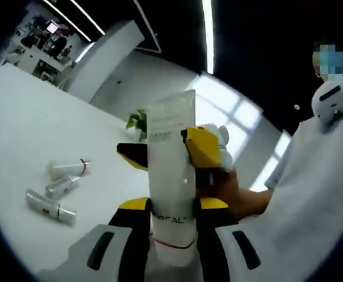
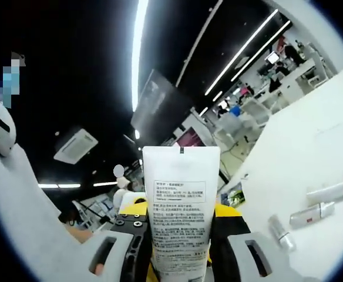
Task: Arrange the skincare products in the storage area until every visible bottle or jar stands upright without overlapping.
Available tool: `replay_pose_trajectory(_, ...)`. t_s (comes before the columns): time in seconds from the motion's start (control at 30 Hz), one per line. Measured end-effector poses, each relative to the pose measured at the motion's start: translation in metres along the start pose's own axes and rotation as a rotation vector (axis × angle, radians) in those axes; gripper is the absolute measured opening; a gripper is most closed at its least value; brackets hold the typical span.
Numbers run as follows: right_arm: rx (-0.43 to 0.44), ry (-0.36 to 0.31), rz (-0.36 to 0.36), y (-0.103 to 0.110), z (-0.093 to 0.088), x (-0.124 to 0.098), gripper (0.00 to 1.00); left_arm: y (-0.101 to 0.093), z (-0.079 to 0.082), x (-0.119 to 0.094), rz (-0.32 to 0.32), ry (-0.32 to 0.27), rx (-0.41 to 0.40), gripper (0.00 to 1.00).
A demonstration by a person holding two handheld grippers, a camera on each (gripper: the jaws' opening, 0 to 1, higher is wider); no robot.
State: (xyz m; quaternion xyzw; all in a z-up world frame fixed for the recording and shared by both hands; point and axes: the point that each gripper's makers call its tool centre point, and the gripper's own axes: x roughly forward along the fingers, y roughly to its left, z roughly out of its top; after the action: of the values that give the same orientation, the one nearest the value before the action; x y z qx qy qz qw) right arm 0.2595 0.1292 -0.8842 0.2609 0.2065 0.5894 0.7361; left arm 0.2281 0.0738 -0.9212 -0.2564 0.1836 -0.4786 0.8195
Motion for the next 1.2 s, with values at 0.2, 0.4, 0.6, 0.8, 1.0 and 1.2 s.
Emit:
replay_pose_trajectory(0.2, -0.058, -0.012, -0.063, -0.006, 0.005, 0.004, 0.33, 0.009, 0.004, 0.001, 0.080, 0.030, 0.089, 0.25)
replay_pose_trajectory(0.4, -0.124, 0.025, -0.064, -0.003, 0.000, 0.015, 0.33, 0.013, 0.002, -0.003, 0.157, 0.043, 0.136, 0.24)
replay_pose_trajectory(0.6, -0.105, 0.081, -0.026, -0.004, -0.012, 0.023, 0.33, 0.020, -0.005, -0.013, 0.222, 0.002, 0.079, 0.24)
replay_pose_trajectory(0.8, -0.086, 0.116, -0.007, -0.006, -0.019, 0.027, 0.33, 0.027, -0.007, -0.016, 0.244, -0.017, 0.036, 0.24)
replay_pose_trajectory(1.0, -0.082, 0.079, -0.041, -0.023, -0.001, 0.018, 0.33, 0.034, 0.005, 0.005, 0.194, 0.008, 0.029, 0.24)
replay_pose_trajectory(1.2, -0.134, 0.007, -0.115, -0.036, 0.020, 0.026, 0.33, 0.050, 0.020, 0.011, 0.240, 0.073, 0.127, 0.24)
